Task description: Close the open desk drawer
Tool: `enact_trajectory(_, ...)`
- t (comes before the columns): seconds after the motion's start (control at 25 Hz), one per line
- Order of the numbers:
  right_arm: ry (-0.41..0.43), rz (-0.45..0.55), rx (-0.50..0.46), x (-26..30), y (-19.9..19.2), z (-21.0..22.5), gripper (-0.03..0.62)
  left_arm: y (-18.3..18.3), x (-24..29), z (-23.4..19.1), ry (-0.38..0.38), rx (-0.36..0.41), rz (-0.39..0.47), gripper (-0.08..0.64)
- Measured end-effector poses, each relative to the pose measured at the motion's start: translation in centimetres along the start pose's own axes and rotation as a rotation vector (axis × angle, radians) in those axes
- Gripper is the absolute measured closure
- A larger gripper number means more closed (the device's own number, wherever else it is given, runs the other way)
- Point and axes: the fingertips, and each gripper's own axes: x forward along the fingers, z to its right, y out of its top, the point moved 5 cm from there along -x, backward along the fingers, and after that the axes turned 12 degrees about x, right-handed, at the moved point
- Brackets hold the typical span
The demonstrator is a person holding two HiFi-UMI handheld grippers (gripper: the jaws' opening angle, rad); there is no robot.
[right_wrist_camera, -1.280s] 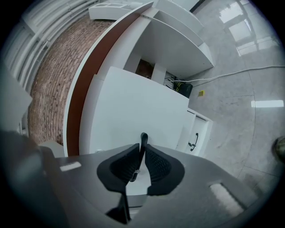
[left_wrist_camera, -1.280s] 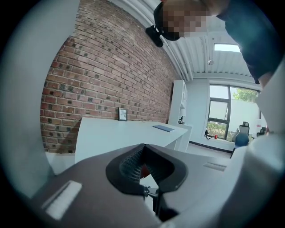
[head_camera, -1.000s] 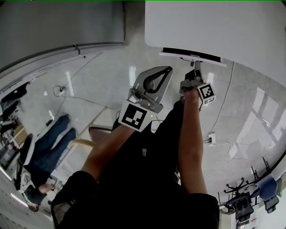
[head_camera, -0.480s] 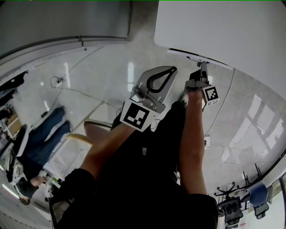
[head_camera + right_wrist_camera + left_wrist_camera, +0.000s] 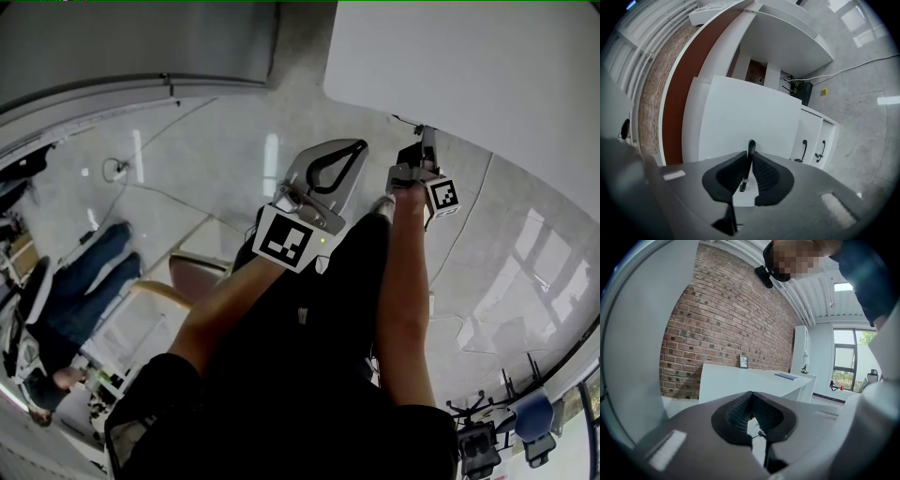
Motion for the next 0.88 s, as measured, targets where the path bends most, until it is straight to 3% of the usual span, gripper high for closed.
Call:
enact_trajectory(0.48, 0.087, -0.021, -0.032, 3.5, 1.2, -1.2, 0.545, -1.4, 0.4, -0.6, 0.046, -0.014, 0.025, 0.543)
enact_trajectory(0.88, 0.126, 0.009, 0.012, 4.5, 1.6, -1.7, 0.557, -1.9, 0.7, -0.4, 0.052, 0.011, 0.057, 0.543)
